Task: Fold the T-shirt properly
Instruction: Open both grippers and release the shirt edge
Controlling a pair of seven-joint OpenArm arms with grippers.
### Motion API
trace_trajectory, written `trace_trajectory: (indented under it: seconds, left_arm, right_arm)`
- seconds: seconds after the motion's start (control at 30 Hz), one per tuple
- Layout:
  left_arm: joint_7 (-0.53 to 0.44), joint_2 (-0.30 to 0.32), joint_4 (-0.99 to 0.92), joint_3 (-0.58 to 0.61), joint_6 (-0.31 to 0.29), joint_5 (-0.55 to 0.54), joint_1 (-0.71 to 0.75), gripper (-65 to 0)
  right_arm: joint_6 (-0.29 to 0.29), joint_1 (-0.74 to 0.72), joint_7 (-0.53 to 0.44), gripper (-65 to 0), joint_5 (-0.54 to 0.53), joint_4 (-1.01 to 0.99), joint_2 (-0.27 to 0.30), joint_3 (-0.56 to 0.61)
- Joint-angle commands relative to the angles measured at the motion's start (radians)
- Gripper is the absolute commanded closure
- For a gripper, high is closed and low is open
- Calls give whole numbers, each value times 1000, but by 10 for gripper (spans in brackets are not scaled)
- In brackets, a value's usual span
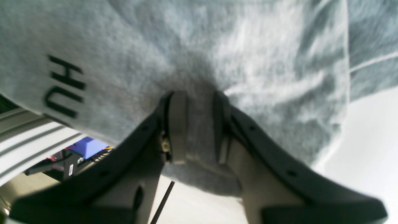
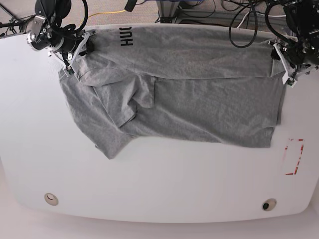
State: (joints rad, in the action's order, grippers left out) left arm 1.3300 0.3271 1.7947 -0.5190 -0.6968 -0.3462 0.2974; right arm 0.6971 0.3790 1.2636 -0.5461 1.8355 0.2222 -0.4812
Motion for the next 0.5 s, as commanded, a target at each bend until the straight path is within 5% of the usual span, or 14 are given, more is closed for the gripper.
trace_trajectory:
  seconds: [0.0, 0.47]
  left_arm:
    - [-65, 60, -23, -8, -1, -4, 6, -403]
    - [-105, 189, -55, -14, -1, -6, 47, -403]
  right_arm:
    - [1, 5, -12, -130, -13, 10, 35, -6]
    - [1, 4, -12, -130, -13, 19, 135, -11]
